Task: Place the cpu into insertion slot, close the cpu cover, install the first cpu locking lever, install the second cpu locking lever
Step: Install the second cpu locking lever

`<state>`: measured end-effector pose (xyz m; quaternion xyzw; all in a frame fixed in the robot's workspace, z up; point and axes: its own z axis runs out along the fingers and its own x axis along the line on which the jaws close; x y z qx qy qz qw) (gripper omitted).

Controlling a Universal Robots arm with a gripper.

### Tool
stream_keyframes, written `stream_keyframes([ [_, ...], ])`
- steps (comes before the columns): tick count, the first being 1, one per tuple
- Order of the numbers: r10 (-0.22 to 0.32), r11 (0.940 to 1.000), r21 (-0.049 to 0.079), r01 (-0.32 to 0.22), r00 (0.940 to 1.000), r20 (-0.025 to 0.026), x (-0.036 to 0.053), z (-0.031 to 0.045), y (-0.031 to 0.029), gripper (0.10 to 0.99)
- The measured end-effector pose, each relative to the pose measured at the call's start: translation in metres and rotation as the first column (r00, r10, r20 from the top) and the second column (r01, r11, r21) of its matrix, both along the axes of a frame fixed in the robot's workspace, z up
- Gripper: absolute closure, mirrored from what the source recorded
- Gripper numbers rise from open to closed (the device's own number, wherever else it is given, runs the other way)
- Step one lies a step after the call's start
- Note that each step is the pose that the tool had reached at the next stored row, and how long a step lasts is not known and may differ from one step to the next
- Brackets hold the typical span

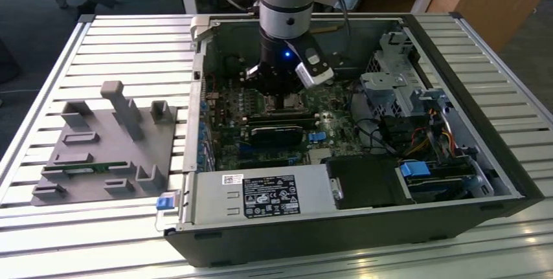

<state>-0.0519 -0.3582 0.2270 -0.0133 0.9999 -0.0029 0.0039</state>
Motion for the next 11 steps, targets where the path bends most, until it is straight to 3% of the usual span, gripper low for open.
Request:
stream_keyframes([
  [3, 0.000, 1.0000, 0.002, 0.000, 1.0000, -0.0001, -0.0024, -0.0005, -0.0009, 0.980],
  [7, 0.000, 0.9994, 0.036, 0.000, 1.0000, 0.0000, -0.0038, -0.0007, -0.0074, 0.980],
  [11, 0.000, 0.9990, 0.044, 0.000, 1.0000, 0.0000, -0.0071, -0.0009, -0.0126, 0.980],
])
